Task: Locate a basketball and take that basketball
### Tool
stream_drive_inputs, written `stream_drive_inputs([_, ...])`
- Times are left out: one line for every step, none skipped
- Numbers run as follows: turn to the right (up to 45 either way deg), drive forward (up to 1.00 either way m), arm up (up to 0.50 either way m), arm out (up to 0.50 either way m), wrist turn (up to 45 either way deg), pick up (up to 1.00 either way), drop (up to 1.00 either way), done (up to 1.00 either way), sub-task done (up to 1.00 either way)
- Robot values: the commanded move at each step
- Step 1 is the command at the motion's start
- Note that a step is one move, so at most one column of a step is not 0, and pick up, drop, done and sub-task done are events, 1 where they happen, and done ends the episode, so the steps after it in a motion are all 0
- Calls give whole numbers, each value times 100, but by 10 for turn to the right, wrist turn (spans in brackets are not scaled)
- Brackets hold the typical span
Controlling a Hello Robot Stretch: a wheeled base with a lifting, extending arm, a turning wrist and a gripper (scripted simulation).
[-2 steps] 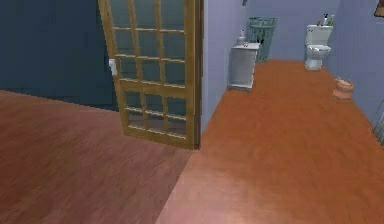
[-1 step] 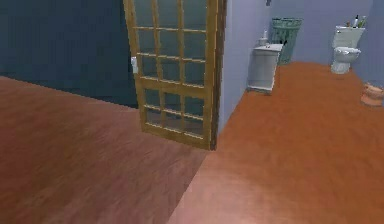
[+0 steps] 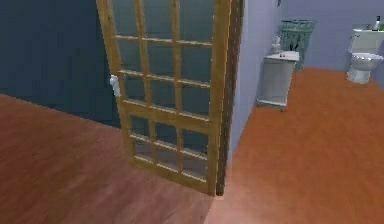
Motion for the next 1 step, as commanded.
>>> stream_drive_inputs([-450, 0, 0, 0, 0, 0, 0, 0, 0])
